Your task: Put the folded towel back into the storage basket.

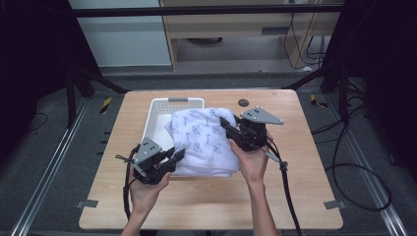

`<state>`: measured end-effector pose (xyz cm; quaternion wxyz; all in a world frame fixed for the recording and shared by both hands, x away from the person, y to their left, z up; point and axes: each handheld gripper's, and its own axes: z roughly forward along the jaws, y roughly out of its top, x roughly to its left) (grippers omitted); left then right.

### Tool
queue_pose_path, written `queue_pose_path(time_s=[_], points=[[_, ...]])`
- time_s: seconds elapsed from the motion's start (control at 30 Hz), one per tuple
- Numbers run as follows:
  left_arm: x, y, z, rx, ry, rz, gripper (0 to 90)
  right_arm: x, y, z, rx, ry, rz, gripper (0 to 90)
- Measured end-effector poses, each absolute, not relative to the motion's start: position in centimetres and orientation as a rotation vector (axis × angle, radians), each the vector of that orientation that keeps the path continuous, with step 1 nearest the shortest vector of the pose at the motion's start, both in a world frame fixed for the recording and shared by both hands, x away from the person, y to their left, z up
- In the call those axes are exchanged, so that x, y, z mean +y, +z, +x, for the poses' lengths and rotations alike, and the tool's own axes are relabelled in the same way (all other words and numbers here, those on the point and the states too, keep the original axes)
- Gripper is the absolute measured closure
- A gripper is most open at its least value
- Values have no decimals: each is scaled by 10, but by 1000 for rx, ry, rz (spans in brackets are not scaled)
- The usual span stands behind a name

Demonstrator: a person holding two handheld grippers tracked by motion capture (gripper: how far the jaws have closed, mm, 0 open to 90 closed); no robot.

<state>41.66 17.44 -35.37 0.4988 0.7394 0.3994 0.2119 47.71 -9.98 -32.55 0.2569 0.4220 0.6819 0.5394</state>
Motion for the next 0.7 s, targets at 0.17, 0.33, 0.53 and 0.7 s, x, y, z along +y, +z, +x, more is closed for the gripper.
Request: queue_pose_path(time_s=[0.17,0.33,0.53,0.7], points=[[184,-355,418,987,525,1775,738,-88,-326,482,1853,1471,1125,664],[192,-356,423,1007,530,1765,739,-78,-325,488,1859,1474,1122,664],[203,-357,432,1042,539,1749,738,-65,-324,499,1872,1473,1111,660],[211,-356,437,1065,561,1739,739,-55,-325,505,1873,1480,1101,660]])
